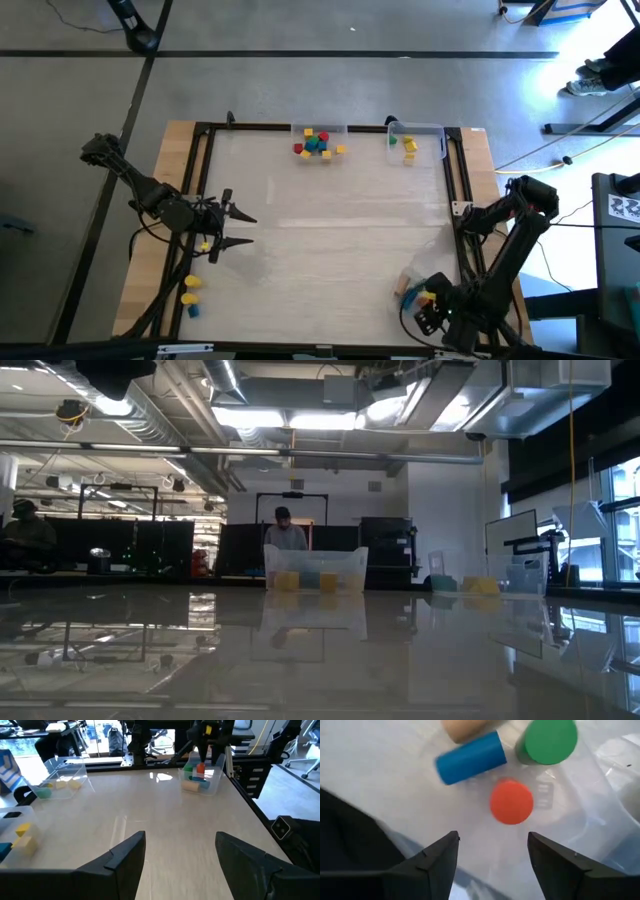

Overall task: Sort blocks by size
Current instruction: Put the cylinder yellow block into the bottom right transparent bin

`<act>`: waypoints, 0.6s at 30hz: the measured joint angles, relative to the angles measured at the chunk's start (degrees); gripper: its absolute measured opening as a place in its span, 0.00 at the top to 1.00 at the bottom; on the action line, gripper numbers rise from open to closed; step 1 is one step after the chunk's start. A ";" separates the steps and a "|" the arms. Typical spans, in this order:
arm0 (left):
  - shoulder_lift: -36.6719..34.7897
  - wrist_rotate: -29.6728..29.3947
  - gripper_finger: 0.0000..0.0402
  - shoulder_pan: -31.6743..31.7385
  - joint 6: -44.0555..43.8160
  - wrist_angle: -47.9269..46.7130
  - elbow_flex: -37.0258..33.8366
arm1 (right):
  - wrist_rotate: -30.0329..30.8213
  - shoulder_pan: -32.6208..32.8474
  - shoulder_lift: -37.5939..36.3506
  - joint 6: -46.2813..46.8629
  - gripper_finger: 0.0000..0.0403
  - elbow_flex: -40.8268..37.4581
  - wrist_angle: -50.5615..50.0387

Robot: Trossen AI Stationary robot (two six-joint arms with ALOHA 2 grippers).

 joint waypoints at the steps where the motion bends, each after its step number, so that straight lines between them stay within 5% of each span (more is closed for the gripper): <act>1: 0.00 -0.01 0.44 0.00 -0.10 0.00 0.00 | 0.41 0.00 -0.36 0.01 0.41 1.24 -1.45; 5: 0.00 0.00 0.44 0.17 0.11 0.26 0.00 | 4.57 -0.04 -1.44 0.07 0.41 6.98 -8.14; 10: 0.00 0.46 0.44 0.26 1.46 0.55 0.00 | 19.80 -1.97 -1.51 -5.58 0.41 11.43 -13.51; 18: 0.65 0.87 0.44 0.68 -1.13 -0.72 0.00 | 29.52 -16.03 1.52 -37.23 0.41 11.43 -10.33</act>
